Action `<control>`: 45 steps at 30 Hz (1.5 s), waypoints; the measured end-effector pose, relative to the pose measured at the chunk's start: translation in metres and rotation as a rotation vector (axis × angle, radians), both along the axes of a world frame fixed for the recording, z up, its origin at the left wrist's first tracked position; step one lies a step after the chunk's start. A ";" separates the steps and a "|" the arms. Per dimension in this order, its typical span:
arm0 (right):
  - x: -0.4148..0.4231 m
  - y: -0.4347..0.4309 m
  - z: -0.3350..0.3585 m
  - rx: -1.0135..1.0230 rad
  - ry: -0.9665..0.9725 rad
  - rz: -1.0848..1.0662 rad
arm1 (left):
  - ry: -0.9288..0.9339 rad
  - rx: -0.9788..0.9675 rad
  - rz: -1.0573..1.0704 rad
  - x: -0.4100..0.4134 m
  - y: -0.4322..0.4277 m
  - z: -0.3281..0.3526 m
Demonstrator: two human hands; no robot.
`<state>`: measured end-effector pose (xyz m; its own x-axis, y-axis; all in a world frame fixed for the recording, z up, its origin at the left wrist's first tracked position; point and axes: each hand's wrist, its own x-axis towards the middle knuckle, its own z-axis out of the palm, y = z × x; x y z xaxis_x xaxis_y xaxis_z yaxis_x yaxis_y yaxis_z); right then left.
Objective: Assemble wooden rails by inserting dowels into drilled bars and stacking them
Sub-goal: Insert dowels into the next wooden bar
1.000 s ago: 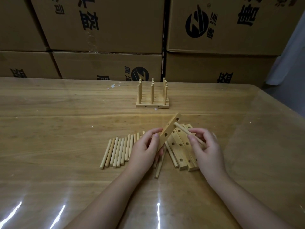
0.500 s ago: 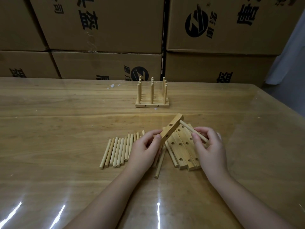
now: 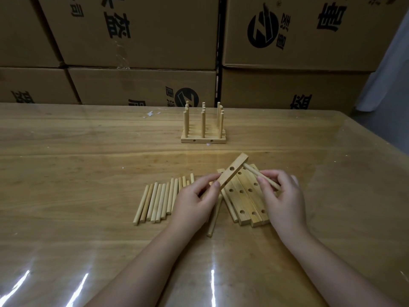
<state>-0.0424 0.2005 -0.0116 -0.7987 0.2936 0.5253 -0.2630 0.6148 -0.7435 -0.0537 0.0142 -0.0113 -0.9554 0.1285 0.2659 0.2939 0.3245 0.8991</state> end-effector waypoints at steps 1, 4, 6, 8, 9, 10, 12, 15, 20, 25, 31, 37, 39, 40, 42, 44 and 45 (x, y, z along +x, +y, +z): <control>0.000 0.001 -0.001 -0.003 -0.008 -0.001 | -0.001 -0.003 -0.005 0.000 0.000 0.000; -0.002 0.002 -0.002 -0.028 -0.041 0.002 | -0.013 -0.009 -0.019 -0.001 0.000 0.001; -0.002 0.002 -0.003 -0.040 -0.048 0.008 | -0.015 0.000 -0.026 0.000 0.000 0.002; -0.001 0.003 -0.003 -0.051 -0.056 0.019 | -0.009 0.024 -0.031 0.001 0.000 0.003; -0.001 0.003 -0.003 -0.055 -0.061 0.028 | -0.005 0.040 -0.033 0.001 0.000 0.003; -0.001 0.003 -0.004 -0.061 -0.068 0.040 | 0.000 0.054 -0.033 0.002 0.000 0.003; 0.000 0.004 -0.004 -0.076 -0.080 0.065 | 0.006 0.067 -0.036 0.003 0.000 0.003; 0.002 0.003 -0.001 -0.091 -0.069 0.077 | 0.017 0.061 -0.040 0.003 0.000 0.003; 0.003 0.002 0.004 -0.147 -0.067 0.102 | 0.021 0.040 -0.042 0.002 -0.001 0.002; 0.004 0.002 0.004 -0.136 -0.094 0.111 | 0.034 0.028 -0.045 0.001 -0.001 0.001; 0.001 0.004 0.003 -0.125 -0.149 0.124 | 0.041 0.017 -0.037 0.001 -0.002 0.001; 0.000 0.008 0.000 0.179 -0.139 -0.005 | 0.040 -0.177 -0.006 0.000 0.002 -0.003; 0.000 0.007 0.003 0.266 -0.072 -0.033 | 0.077 -0.245 -0.008 0.000 0.002 -0.003; 0.000 0.006 0.003 0.282 -0.060 -0.031 | 0.100 -0.274 -0.007 0.000 0.003 -0.003; 0.001 0.002 0.003 0.298 -0.059 -0.010 | 0.159 -0.328 0.006 -0.001 0.003 -0.003; 0.003 -0.001 0.003 0.322 -0.065 0.014 | 0.214 -0.374 0.042 -0.001 0.004 -0.003; 0.003 -0.002 0.003 0.319 -0.073 0.028 | 0.238 -0.394 0.063 0.000 0.004 -0.002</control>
